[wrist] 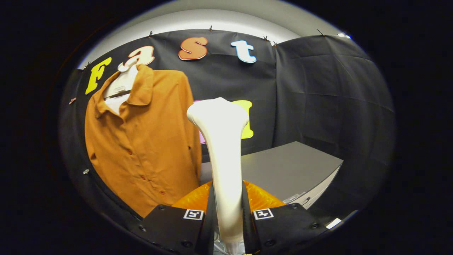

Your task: Iron the clothes twice with a garment steamer, once on the left side and once on the right side.

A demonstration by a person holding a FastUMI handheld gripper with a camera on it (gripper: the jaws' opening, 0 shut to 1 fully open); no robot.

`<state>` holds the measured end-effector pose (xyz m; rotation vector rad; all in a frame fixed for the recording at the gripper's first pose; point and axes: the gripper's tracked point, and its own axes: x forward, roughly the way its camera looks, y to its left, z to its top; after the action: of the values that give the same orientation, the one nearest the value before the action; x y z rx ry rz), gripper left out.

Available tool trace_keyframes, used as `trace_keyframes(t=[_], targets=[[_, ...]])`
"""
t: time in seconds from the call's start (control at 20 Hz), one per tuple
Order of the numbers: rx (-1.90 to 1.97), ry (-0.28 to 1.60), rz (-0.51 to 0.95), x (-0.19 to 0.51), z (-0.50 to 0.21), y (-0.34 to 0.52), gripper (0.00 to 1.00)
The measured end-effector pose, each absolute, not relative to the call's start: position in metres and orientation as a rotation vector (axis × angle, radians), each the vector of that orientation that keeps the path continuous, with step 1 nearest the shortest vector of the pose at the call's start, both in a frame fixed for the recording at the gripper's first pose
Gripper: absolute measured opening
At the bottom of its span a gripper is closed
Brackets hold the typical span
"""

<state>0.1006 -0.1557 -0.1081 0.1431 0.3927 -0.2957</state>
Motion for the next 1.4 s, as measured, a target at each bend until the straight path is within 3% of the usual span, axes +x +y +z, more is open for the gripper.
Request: trace_keyframes(t=[0.45, 0.95, 1.4], targets=[[0.094, 0.396, -0.198, 0.138, -0.104, -0.061, 0.36], [0.071, 0.456, -0.206, 0.174, -0.132, -0.049, 0.36], [0.062, 0.643, -0.205, 0.159, -0.208, -0.045, 0.37]])
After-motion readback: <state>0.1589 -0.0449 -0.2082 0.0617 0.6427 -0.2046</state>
